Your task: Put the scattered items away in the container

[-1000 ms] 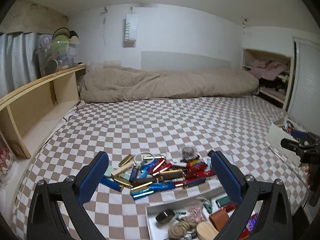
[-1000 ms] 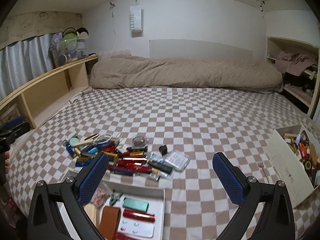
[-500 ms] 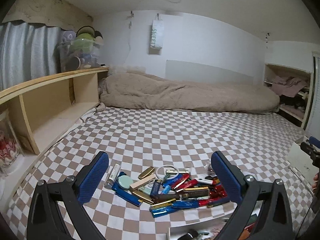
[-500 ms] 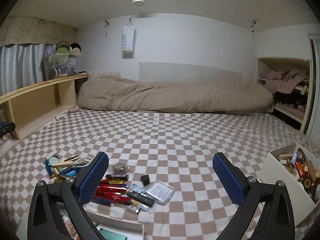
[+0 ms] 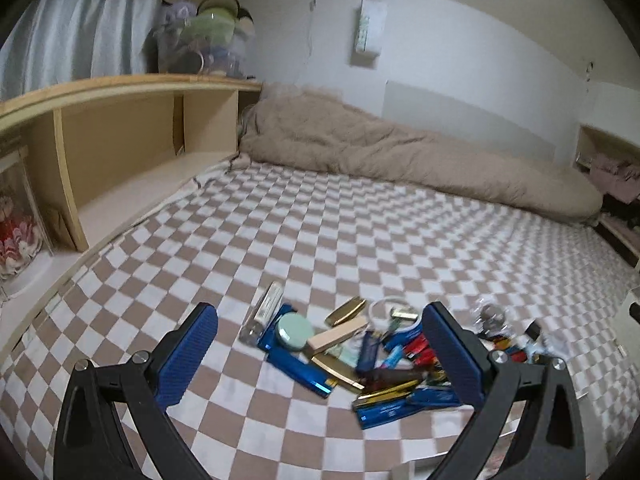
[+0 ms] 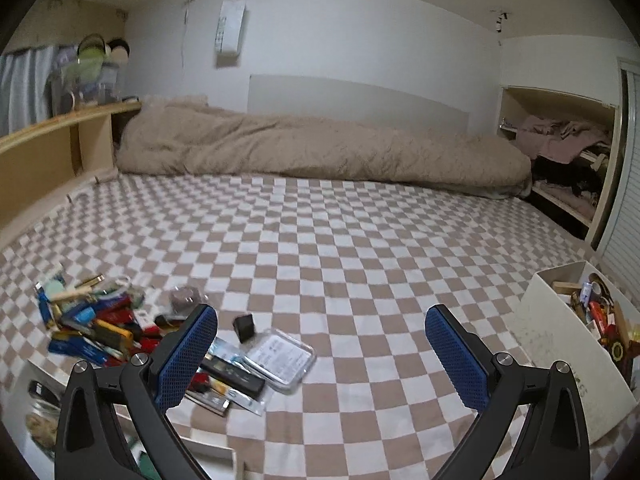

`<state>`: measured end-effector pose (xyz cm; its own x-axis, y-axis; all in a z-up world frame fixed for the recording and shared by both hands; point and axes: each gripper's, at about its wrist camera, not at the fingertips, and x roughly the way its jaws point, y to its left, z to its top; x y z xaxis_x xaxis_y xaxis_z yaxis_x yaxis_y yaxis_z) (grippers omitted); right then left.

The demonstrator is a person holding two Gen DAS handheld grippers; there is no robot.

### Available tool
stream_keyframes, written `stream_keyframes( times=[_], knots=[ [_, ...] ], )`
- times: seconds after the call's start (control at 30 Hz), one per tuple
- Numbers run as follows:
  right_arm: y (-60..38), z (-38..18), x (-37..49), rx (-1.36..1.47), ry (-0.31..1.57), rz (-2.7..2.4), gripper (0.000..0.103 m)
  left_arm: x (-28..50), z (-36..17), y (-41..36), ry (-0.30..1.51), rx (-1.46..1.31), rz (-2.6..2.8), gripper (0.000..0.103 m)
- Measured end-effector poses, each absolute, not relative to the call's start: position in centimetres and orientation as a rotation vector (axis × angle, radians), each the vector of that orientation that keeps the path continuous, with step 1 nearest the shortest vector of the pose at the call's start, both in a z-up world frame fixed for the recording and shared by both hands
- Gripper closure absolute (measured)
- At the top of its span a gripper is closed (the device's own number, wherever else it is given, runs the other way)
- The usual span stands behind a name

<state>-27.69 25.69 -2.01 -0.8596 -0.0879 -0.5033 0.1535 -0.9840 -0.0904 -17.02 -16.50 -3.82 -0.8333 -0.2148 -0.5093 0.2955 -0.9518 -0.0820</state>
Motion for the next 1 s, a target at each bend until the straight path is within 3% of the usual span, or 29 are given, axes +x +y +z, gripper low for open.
stream_keyframes(
  times=[0.4,0.47,0.57,0.87,1.0],
  knots=[
    [27.8,-7.9,-29.9,0.960,0.056,-2.784,0.000,-18.7,-9.3,-18.7,0.150,0.884,-2.795,0.000],
    [28.4,-8.8,-30.5,1.011,0.016,-2.765,0.000,-18.8,-9.7,-19.1,0.137,0.883,-2.802,0.008],
    [29.0,-10.0,-31.0,1.071,-0.023,-2.747,0.000,-19.2,-10.6,-19.3,0.110,0.920,-2.824,0.009],
    [29.4,-12.9,-31.4,1.179,-0.080,-2.678,0.000,-22.0,-14.1,-16.3,-0.119,1.173,-2.867,0.009],
    [29.6,-13.2,-31.5,1.200,-0.103,-2.666,0.000,-23.4,-15.6,-16.8,-0.093,1.285,-2.815,0.009]
  ],
)
